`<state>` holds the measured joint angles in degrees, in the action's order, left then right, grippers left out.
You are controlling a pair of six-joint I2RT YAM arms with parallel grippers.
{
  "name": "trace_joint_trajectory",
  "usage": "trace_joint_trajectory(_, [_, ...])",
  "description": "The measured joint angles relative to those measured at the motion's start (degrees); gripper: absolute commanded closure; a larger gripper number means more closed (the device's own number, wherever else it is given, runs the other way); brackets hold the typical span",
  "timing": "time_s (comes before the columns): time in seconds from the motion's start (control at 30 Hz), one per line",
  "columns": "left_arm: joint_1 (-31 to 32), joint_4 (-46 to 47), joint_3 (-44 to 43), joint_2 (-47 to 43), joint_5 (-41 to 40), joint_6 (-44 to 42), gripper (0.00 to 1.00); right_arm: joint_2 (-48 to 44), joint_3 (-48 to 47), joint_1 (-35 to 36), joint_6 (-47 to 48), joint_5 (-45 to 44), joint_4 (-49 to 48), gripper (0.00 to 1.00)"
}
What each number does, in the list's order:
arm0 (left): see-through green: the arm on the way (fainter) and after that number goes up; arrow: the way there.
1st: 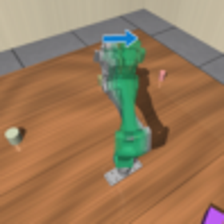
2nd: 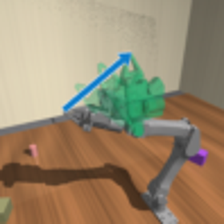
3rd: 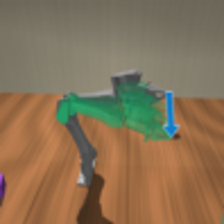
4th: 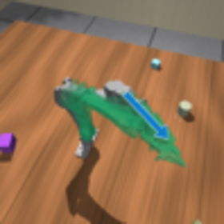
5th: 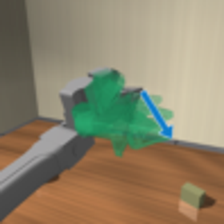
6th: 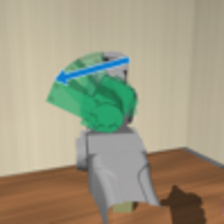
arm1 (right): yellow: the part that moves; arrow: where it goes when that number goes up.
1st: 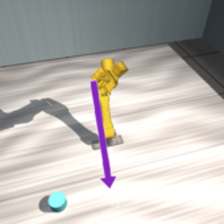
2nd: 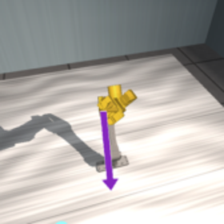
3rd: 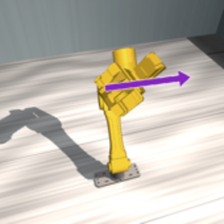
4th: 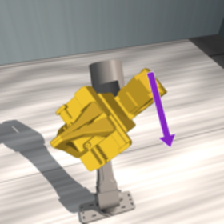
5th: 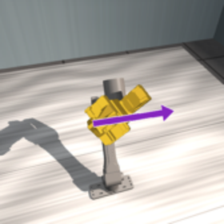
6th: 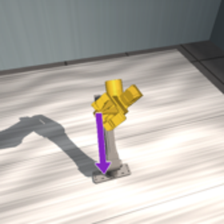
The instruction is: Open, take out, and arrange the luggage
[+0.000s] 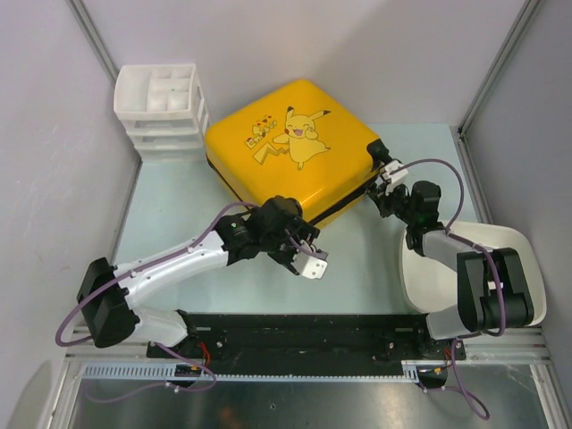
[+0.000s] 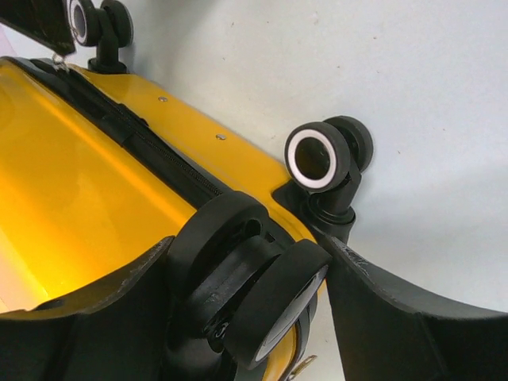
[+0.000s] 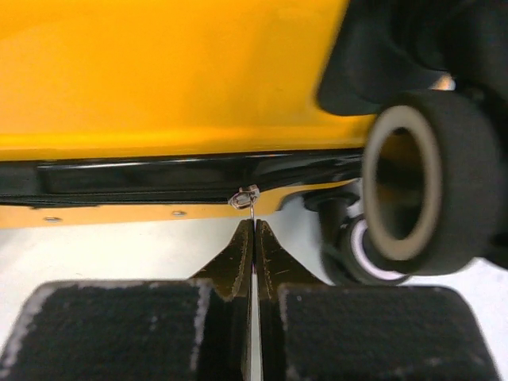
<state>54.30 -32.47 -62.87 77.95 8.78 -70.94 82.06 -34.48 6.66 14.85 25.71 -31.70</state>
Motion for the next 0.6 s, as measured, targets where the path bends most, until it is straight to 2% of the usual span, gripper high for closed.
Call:
trace_joint_trajectory(0.3, [-1.95, -1.25, 2.80, -3.69, 1.66, 0.28, 1.00, 7.08, -0.79, -6.73, 7.67, 2.64, -10.40, 1.00])
trace_joint_trajectory(0.6, [-4.04, 1.29, 5.16, -5.40, 5.44, -1.25, 1.00, 17.66, -5.68, -12.44, 9.25, 15.63, -21.59, 1.00])
